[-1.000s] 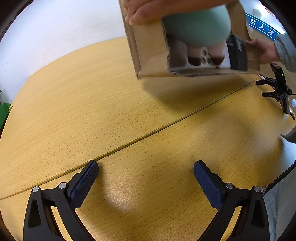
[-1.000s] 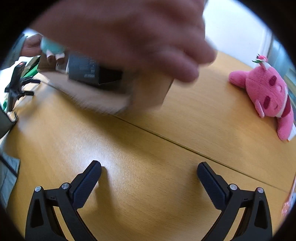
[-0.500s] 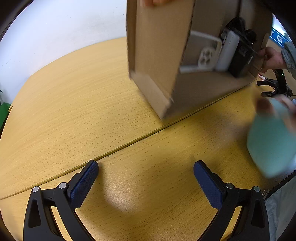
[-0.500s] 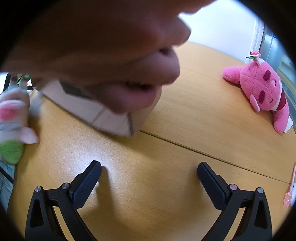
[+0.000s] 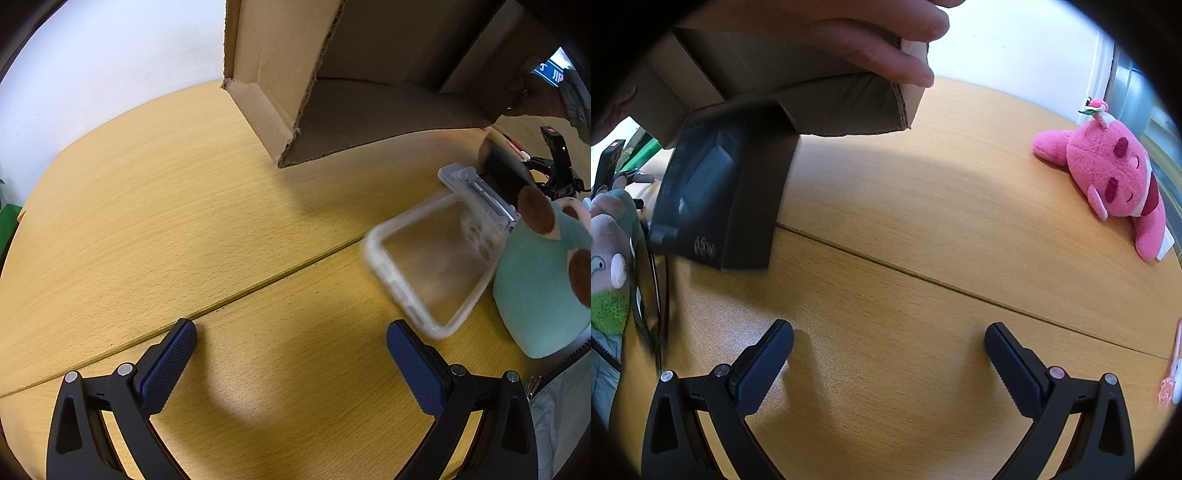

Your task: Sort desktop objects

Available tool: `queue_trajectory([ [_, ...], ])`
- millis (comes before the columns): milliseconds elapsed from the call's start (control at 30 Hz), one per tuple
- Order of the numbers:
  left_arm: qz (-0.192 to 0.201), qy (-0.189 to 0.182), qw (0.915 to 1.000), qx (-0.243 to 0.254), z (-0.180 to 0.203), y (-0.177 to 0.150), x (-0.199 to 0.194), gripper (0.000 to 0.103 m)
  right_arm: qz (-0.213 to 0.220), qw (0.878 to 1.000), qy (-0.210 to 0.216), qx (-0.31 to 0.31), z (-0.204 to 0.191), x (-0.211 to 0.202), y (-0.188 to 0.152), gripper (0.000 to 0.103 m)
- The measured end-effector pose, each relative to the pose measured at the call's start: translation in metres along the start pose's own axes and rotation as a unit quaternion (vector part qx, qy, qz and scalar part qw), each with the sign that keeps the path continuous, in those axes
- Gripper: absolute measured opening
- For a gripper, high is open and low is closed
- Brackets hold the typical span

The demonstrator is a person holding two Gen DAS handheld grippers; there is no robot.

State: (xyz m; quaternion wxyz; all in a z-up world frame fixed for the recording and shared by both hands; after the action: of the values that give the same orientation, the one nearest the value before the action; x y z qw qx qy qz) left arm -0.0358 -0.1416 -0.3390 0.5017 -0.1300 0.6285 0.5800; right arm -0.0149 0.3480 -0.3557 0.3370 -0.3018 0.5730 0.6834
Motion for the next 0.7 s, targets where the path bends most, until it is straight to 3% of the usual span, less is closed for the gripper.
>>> queue_trajectory([
  [700,-0.001,0.001,1.0000,-0.002,0.0002,0.0012,0.0030,0.103,0.000,1.000,-0.002,0.002,-0.0014,-0.0004,-0.0012,0.103],
])
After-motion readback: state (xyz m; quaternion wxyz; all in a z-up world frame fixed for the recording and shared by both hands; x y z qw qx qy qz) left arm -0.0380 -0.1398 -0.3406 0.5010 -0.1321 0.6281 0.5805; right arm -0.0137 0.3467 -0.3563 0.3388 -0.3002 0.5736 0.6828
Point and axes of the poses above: each gripper's, at about its wrist camera, not at the fingertips, and x roughly the way its jaws point, z to its right, y to its top, the point moved 8 cm from there along x, roughly the way its jaws point, and after that the axes turned 11 degrees about -y, right-handed, at the moved point
